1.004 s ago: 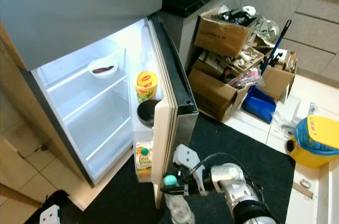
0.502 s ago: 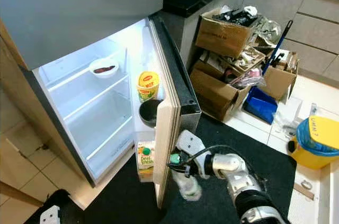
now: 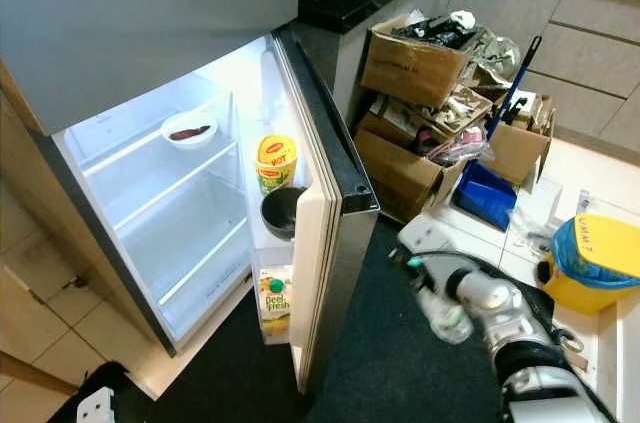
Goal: Restocking fridge
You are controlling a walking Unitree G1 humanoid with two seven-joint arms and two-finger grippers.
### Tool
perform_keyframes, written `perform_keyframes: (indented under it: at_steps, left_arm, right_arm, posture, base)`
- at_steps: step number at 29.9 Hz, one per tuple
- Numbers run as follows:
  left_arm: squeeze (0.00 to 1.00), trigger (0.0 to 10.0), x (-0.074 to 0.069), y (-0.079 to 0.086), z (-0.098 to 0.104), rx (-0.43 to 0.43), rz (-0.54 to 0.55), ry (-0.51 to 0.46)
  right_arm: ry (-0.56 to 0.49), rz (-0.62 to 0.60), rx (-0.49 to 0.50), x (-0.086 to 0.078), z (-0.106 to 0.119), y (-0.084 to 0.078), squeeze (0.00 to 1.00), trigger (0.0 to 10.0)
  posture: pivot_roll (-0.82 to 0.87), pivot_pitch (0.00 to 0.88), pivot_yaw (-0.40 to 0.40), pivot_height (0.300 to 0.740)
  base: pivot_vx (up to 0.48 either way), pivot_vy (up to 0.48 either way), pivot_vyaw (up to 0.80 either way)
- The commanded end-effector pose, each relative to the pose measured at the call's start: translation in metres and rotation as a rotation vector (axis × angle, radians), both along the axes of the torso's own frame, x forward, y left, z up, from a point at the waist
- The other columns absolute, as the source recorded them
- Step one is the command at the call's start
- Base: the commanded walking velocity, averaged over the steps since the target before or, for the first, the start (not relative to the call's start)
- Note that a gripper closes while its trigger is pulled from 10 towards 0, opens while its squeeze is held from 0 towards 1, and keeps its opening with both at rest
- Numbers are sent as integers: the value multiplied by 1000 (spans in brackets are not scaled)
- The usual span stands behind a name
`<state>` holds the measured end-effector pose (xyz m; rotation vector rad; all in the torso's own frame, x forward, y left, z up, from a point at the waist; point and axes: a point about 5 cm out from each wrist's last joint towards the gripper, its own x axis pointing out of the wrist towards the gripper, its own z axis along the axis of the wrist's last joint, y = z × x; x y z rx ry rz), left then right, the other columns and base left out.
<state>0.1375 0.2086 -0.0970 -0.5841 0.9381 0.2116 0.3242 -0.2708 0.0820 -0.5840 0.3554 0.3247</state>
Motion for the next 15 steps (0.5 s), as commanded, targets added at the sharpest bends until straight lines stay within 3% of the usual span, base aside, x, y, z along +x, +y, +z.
perform_keyframes:
  at_steps: [1, 3, 6, 9, 12, 15]
  left_arm:
    - [0, 10000, -3, -6, -2, -10, -10, 10]
    - [0, 10000, -3, -5, -2, -9, -11, 10]
    - [0, 10000, -4, -4, -2, -8, -12, 7]
    - [0, 10000, -4, -3, -1, -8, -13, 4]
    - [0, 10000, -4, -2, -1, -8, -13, 4]
    - [0, 10000, -4, -2, -1, -7, -14, 3]
  right_arm:
    - [6, -48, 12, -2, -1, -8, 0, 10000]
    - [29, -24, 28, -4, -3, -6, 0, 10000]
    - [143, 111, 52, -13, -19, 6, 0, 10000]
    - [324, 316, 68, -34, -38, 19, 0, 10000]
    - [353, 351, 75, -37, -41, 21, 0, 10000]
    - [420, 524, 190, -48, -40, 37, 0, 10000]
  posture:
    - [-76, 0, -46, 740]
    - [-75, 0, -45, 740]
    - [-75, 0, -44, 740]
    - [-76, 0, -42, 740]
    - [-76, 0, -42, 740]
    - [-78, 0, -40, 740]
  base:
    - [0, 0, 0]
    - [0, 0, 0]
    - [0, 0, 0]
    - [0, 0, 0]
    - [0, 0, 0]
    - [0, 0, 0]
